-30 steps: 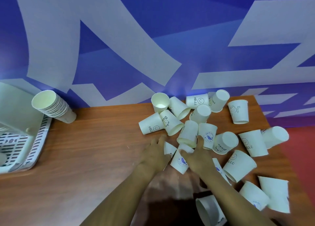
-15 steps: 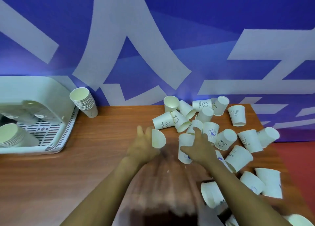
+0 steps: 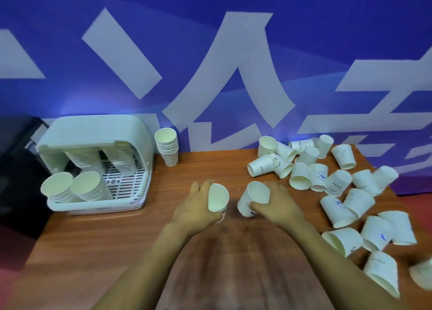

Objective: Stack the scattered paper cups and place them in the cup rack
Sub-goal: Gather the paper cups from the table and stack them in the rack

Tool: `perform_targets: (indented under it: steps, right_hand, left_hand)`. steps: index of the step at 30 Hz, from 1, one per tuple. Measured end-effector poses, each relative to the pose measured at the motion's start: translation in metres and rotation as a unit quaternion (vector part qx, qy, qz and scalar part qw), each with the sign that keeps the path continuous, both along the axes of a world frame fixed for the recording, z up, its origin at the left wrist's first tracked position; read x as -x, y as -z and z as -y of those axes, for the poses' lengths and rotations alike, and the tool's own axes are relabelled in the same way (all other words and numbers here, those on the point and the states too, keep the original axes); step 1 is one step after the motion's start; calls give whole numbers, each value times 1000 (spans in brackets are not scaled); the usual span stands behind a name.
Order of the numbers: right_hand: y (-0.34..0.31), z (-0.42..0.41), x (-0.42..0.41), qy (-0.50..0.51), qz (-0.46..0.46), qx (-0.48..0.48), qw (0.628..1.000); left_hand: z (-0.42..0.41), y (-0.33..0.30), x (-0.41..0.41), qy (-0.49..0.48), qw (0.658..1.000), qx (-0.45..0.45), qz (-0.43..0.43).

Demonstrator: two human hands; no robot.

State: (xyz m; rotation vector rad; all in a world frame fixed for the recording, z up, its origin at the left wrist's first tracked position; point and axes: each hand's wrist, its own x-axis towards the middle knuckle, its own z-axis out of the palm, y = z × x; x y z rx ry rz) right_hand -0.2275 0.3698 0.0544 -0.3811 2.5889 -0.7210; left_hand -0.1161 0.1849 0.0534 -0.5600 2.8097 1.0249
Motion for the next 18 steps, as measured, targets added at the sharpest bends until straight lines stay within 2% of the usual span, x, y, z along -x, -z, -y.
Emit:
perform_targets:
  steps: [6,9,18]
  right_hand:
    - [-6,100,-78,-17,-23,32,999]
    - [-9,131,-105,-25,-32,15,999]
    - [-17,193,-121,-95,-46,-5,994]
  left_hand:
    - [97,-2,-77,-34,999,38,-2]
    - [128,-2,-107,-52,998,33,8]
    - [186,-2,-151,-139,989,40,-2]
